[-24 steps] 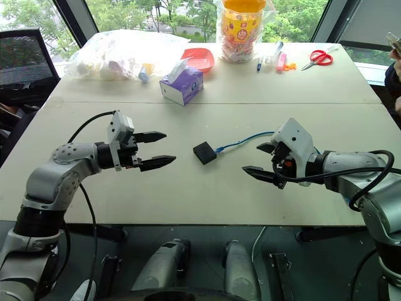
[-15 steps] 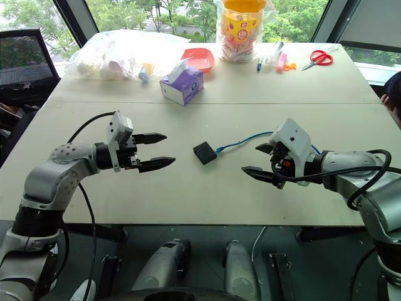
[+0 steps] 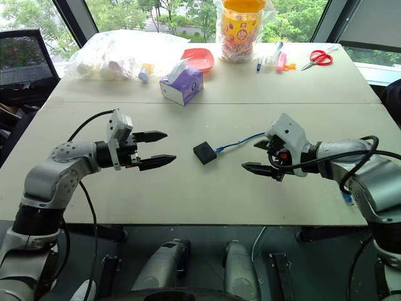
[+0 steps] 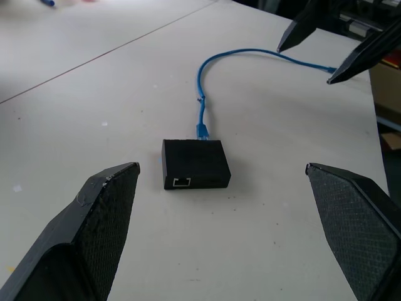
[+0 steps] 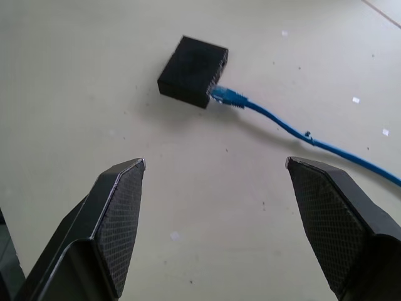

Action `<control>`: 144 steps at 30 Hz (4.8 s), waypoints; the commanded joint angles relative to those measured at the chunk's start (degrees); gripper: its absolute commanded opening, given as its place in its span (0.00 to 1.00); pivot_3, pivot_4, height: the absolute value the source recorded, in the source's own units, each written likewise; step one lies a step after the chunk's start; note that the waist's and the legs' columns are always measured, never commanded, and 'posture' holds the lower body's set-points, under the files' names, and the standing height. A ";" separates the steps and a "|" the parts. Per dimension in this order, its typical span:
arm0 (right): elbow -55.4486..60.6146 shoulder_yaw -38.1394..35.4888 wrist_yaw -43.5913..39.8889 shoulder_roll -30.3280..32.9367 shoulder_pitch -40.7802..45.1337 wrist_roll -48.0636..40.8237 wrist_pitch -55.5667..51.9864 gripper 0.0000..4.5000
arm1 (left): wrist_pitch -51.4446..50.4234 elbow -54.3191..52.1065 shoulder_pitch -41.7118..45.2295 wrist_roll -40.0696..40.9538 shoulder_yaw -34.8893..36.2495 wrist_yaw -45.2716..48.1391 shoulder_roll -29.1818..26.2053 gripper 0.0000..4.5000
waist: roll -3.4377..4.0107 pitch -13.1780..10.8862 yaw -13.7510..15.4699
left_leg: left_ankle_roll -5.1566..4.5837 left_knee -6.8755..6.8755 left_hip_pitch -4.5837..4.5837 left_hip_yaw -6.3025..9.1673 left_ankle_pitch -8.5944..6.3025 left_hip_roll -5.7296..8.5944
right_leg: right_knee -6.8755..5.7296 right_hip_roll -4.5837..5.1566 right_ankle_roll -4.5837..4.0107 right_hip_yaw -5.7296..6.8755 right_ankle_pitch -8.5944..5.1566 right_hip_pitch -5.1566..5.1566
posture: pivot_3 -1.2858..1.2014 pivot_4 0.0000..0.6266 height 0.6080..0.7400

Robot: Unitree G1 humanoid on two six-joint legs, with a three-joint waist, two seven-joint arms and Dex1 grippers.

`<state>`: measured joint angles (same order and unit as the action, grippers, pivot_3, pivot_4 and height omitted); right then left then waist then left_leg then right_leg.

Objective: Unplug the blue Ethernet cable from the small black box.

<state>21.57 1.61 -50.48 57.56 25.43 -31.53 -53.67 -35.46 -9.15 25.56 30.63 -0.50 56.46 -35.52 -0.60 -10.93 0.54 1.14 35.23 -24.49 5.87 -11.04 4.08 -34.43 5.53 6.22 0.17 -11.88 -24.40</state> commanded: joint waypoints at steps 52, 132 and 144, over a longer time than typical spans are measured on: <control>-12.89 7.25 1.34 -22.77 7.72 43.58 52.18 0.01 | -6.67 8.94 13.49 6.76 4.69 -3.59 4.60 1.00 | -0.01 -0.01 -1.33 | 0.39 -0.03 0.35 0.18 0.22 -0.01 | -0.92 -0.40 0.14 -0.13 0.16 -0.13 | 0.52 0.24 1.00; -12.45 12.04 -12.30 -19.00 30.34 -1.42 -16.47 0.35 | -3.91 11.36 18.97 1.71 -5.08 18.09 1.16 0.10 | -0.03 -0.03 -1.40 | 0.36 0.00 0.16 0.17 0.23 -0.11 | -0.76 -0.25 0.10 -0.04 0.16 -0.22 | 0.52 0.24 1.00; -13.14 14.59 -13.16 -19.30 31.55 -1.03 -15.59 0.01 | -3.91 9.65 17.80 1.44 -5.73 18.44 1.08 0.10 | -0.03 -0.03 -1.45 | 0.36 0.00 0.16 0.17 0.23 -0.11 | -0.77 -0.26 0.10 -0.04 0.15 -0.23 | 0.52 0.24 1.00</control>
<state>7.50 16.35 -62.96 38.32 55.17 -31.81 -70.29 -39.64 2.68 43.24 31.83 -6.27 75.11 -34.37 -0.63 -10.96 -0.91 1.50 35.23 -24.33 6.04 -10.81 3.97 -35.19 5.27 6.32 0.14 -11.73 -24.63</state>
